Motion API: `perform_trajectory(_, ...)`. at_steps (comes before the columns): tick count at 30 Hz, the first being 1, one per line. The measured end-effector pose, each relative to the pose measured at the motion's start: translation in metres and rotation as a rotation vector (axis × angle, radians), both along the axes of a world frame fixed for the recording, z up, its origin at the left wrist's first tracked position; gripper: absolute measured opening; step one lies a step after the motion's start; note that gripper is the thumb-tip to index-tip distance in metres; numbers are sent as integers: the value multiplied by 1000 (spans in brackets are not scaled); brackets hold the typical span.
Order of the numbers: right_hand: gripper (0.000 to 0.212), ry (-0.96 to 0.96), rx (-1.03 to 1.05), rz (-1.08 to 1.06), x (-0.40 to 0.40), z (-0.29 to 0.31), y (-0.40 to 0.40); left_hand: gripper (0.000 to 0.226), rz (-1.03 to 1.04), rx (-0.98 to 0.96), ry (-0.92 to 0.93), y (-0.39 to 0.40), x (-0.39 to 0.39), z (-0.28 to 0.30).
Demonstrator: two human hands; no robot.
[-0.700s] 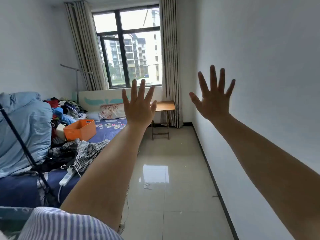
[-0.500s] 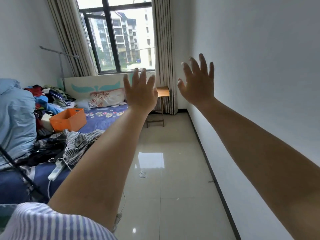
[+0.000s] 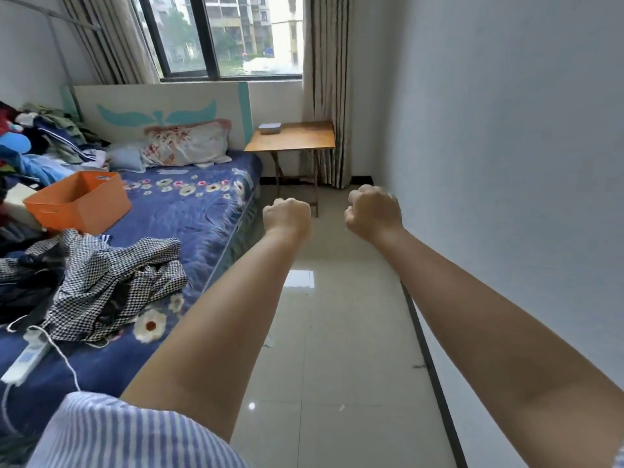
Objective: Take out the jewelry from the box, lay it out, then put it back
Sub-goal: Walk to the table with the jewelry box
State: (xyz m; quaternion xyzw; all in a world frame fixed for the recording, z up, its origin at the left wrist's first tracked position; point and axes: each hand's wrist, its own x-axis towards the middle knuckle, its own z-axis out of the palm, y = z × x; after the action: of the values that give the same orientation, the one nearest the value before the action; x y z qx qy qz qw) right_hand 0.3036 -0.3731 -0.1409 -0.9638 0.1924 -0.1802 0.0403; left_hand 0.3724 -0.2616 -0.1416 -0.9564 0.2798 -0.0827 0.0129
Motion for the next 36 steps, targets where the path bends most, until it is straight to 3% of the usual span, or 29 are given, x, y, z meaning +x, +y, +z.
perform_trajectory(11, 29, 20, 24, 13, 305, -32, -105, 32, 24, 39, 36, -93, 294, -39)
perform_trajectory(25, 29, 123, 44, -4, 674, -48, -280, 33, -49, 69, 50, -268, 669, -64)
perform_trajectory(30, 26, 168, -61, 88, 815, -59, -345, 33, 49, 84, 79, -327, 811, -64)
perform_trajectory(36, 25, 166, -10, 143, 978, -68, -407, 32, 122, 109, 113, -376, 967, -72)
